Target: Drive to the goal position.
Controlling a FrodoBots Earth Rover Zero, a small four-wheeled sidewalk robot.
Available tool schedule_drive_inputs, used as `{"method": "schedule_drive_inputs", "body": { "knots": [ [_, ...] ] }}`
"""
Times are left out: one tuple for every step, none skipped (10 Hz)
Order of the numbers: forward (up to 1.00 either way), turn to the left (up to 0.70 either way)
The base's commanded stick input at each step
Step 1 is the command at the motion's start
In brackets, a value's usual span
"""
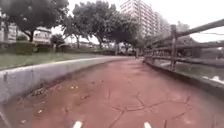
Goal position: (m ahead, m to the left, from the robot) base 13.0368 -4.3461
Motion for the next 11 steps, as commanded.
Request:
{"method": "schedule_drive_inputs", "body": {
  "knots": [
    [0.5, 0.0],
    [0.5, 0.0],
    [0.5, -0.07],
    [0.5, -0.4],
    [0.5, -0.46],
    [0.5, -0.5],
    [0.5, -0.16],
    [0.5, 0.0],
    [0.5, 0.0],
    [0.5, 0.0],
    [0.5, 0.0]
  ]
}}
